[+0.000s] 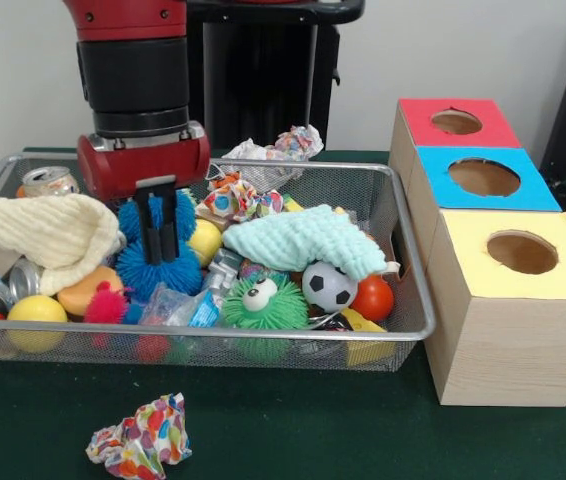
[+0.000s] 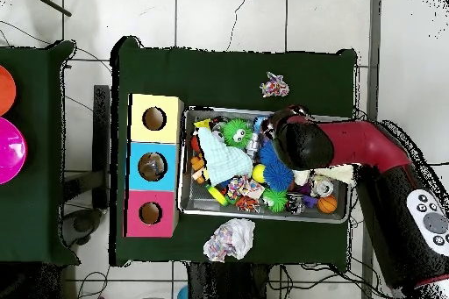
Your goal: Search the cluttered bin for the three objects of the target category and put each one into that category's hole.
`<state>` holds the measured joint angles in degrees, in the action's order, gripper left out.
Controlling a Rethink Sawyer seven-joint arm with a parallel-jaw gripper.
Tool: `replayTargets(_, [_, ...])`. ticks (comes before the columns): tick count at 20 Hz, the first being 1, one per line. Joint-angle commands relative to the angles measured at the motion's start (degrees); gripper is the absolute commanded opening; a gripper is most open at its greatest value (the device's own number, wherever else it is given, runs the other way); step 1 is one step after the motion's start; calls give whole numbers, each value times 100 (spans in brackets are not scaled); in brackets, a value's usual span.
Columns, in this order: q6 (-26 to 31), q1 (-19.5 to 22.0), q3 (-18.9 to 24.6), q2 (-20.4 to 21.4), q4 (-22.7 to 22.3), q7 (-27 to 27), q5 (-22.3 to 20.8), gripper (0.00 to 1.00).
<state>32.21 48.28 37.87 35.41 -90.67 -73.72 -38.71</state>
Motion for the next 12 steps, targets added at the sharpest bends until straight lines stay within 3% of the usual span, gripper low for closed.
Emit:
replayTargets(1, [779,-71,124,19,-25,676,108,0])
replayTargets(12, [455,-115,-66,-77,-32,483,-68,0])
